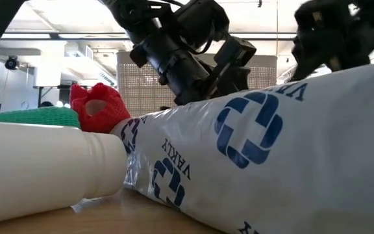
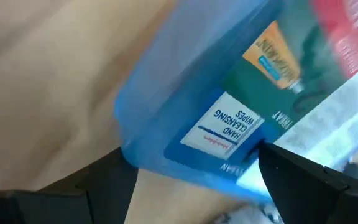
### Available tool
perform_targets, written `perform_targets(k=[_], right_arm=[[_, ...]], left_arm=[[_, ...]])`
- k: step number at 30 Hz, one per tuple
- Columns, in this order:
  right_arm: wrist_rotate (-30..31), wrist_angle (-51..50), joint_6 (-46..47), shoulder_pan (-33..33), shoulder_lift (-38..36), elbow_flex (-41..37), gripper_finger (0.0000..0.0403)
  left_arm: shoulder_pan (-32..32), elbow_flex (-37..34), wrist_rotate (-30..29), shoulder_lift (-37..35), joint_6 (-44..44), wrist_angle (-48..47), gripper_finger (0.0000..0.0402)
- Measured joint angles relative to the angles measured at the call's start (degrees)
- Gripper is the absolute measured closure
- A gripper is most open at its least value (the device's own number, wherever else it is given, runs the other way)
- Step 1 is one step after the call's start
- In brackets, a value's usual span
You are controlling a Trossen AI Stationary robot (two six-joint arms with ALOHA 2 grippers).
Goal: Pick & place medical supplies in basket/bin
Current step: Put the blue first aid kit into the white container
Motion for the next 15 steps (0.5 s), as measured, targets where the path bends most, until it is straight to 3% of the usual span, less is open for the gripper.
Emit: perform_targets(k=[4,15], right_arm=[[-0.83,6.78,-1.7,0.07,0.31,3.15,0.0138],[-1.35,-3.88,-5.59,-0.78,3.12,7.43,0.0138]], left_arm=[[0.12,0.17,-2.3,0.34,1.1,1.45,0.0101],[0.09,0.19,-4.31,0.26,2.05,1.01,0.0101]])
